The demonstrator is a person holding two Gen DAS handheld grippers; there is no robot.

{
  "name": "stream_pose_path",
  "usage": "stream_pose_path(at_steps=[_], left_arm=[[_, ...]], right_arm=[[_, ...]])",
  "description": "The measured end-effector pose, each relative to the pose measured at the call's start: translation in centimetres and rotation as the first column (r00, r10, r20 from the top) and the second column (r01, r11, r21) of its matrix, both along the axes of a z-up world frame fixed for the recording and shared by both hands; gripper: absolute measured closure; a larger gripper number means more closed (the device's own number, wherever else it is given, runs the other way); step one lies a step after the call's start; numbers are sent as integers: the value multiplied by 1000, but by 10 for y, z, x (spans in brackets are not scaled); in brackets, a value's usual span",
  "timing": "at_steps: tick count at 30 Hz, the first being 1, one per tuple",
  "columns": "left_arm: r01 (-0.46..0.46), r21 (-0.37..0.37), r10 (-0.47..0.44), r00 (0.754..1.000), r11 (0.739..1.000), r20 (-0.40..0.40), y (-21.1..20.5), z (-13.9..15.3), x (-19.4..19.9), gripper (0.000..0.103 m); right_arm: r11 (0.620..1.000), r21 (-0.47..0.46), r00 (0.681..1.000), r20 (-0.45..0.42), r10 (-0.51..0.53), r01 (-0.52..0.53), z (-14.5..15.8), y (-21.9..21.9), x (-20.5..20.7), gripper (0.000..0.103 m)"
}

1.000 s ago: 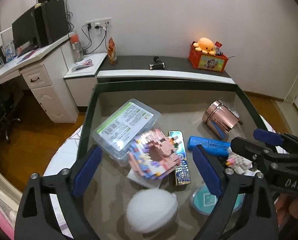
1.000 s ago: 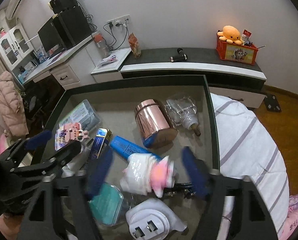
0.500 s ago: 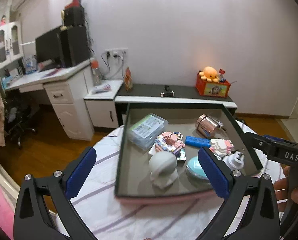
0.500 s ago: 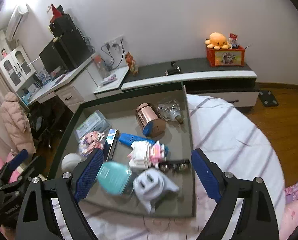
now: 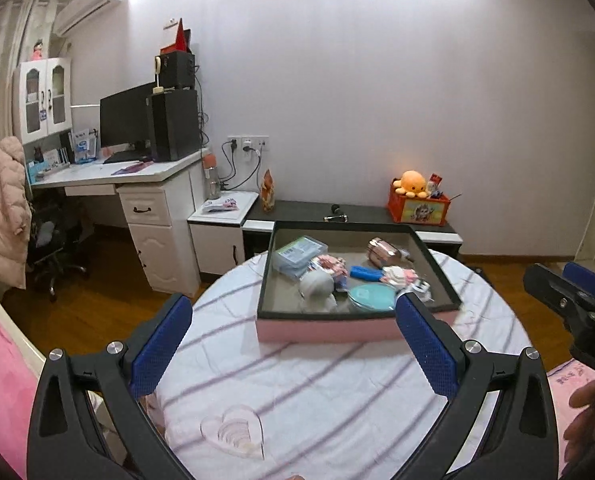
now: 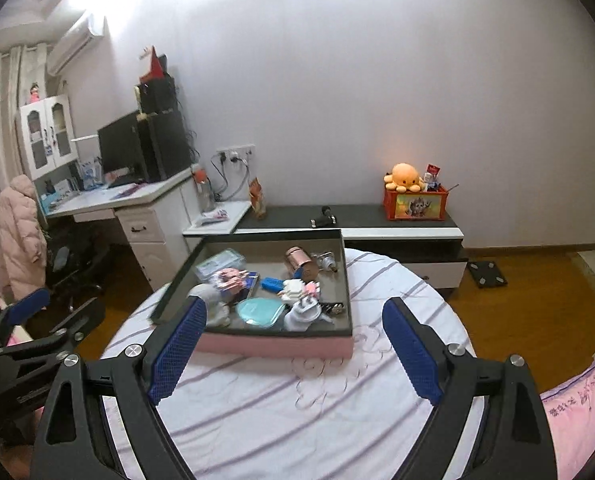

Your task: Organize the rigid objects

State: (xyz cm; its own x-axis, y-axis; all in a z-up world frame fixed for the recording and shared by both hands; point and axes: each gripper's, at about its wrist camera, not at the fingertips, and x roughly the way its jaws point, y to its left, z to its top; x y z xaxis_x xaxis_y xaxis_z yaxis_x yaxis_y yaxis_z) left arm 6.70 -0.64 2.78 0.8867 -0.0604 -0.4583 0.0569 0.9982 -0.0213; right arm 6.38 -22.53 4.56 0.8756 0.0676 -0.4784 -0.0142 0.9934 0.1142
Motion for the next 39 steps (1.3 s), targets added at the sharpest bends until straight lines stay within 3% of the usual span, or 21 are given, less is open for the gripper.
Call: stream_pose_path(at_steps=[7, 15, 23, 39], left_arm=[[-15, 6, 15, 999, 1000, 44, -4, 2, -52, 0], [-21, 54, 16, 996, 998, 93, -11, 5, -95, 0], [-27, 39, 23, 996, 999, 82, -11, 10, -116, 0], [-52, 12, 51, 997, 999, 61, -1, 4, -111, 0]], right_arm=[[999, -33, 998, 65, -23, 25, 6, 9, -65, 12], [999, -26, 993, 113, -26, 29, 8, 13, -112, 12], [999, -33, 994, 111, -12, 16, 4, 18, -123, 12], [1000, -23, 996, 84, -11, 13, -4, 17, -121, 12]])
